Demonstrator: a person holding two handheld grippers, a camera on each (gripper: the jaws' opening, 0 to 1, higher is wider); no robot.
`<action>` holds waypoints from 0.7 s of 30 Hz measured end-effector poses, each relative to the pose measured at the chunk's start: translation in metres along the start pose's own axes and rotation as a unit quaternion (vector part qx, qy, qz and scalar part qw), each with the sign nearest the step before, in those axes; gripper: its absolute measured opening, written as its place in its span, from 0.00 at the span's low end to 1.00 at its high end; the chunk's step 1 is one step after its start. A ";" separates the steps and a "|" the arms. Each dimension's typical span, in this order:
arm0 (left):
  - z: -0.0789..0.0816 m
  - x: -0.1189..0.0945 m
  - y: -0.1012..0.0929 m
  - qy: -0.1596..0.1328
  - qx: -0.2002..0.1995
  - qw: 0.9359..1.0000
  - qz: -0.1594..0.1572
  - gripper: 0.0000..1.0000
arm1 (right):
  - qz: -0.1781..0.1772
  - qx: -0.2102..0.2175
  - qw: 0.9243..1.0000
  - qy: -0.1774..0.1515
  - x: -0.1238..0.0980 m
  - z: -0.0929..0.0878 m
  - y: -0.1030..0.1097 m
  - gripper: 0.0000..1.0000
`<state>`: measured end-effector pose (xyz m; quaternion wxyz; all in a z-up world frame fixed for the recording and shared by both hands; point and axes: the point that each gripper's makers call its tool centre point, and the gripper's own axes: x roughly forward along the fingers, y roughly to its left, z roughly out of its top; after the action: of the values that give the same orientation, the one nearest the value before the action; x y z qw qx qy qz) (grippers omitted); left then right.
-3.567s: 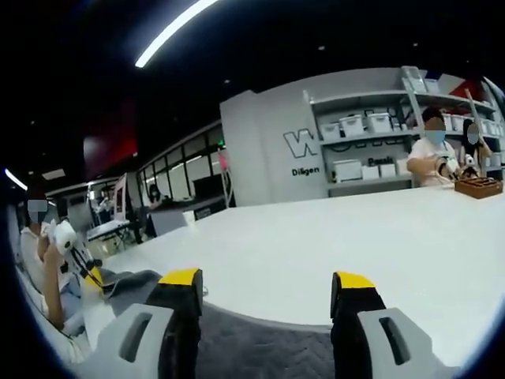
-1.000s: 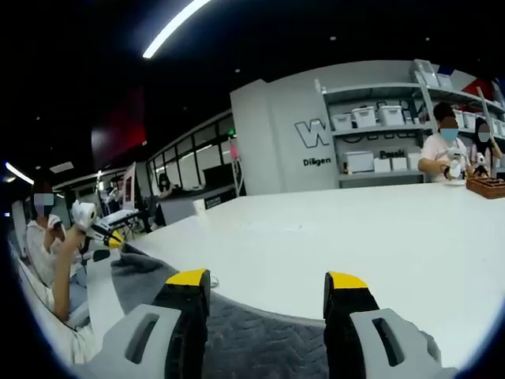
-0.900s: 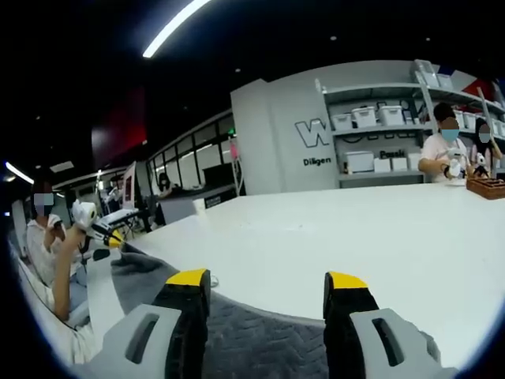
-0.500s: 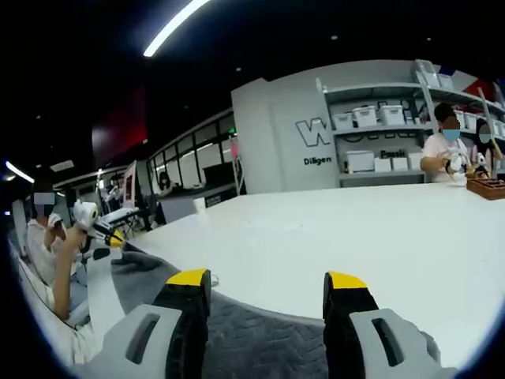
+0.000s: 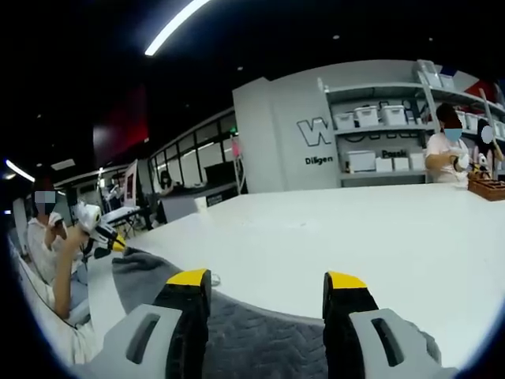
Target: Open the folded towel by lifting each exposed corner and separating the folded layers until the towel lies flat within the target outline without major curled edges
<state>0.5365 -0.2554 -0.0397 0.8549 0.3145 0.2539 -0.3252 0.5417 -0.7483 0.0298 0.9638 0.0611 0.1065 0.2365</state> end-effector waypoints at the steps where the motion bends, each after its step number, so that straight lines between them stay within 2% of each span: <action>1: -0.001 0.000 -0.003 0.002 0.007 1.000 -0.008 0.05 | 0.000 0.001 1.000 0.000 0.000 0.000 -0.001 0.55; 4: -0.004 -0.001 -0.009 0.005 -0.001 1.000 -0.021 0.05 | 0.002 0.000 1.000 0.002 0.001 -0.002 0.003 0.55; 14: -0.003 -0.003 -0.004 -0.001 -0.008 1.000 -0.014 0.05 | 0.005 -0.003 1.000 0.000 0.000 0.000 0.006 0.55; 17: -0.001 -0.007 -0.006 -0.003 -0.032 0.999 -0.019 0.05 | 0.008 -0.001 1.000 0.002 0.000 -0.002 0.011 0.55; 21: 0.003 -0.012 -0.005 -0.013 -0.015 1.000 -0.012 0.05 | 0.012 -0.002 1.000 0.002 0.001 -0.001 0.011 0.54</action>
<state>0.5255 -0.2555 -0.0322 0.8589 0.2944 0.2513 -0.3353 0.5378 -0.7380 0.0308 0.9609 0.0599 0.1071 0.2482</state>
